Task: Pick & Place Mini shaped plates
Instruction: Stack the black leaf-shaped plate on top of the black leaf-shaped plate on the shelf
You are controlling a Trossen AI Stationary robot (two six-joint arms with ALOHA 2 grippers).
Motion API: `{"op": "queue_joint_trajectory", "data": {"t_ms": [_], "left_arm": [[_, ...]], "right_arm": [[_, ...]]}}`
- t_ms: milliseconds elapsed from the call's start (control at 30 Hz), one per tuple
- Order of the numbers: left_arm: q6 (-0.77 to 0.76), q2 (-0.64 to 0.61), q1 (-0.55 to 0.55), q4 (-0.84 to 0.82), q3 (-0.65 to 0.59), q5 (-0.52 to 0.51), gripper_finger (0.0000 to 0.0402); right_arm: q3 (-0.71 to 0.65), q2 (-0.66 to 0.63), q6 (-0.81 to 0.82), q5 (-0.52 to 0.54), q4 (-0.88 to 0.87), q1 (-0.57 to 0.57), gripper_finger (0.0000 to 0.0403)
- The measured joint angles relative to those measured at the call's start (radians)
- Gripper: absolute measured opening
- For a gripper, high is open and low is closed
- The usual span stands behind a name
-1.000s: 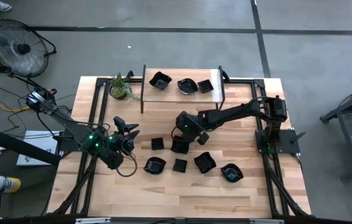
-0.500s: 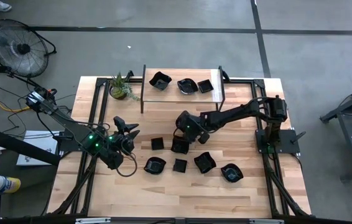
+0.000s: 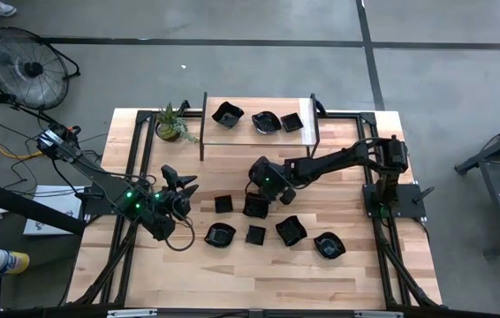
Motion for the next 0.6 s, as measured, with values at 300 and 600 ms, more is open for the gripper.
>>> {"op": "queue_joint_trajectory", "data": {"t_ms": [300,600], "left_arm": [[0.000,0.000,0.000,-0.001,0.000,0.000,0.0152],[0.002,0.000,0.000,-0.001,0.000,0.000,0.0152]], "right_arm": [[0.000,-0.001,0.014,0.006,0.006,0.017,0.0004],[0.021,-0.001,0.040,0.110,-0.013,0.074,0.0002]]}}
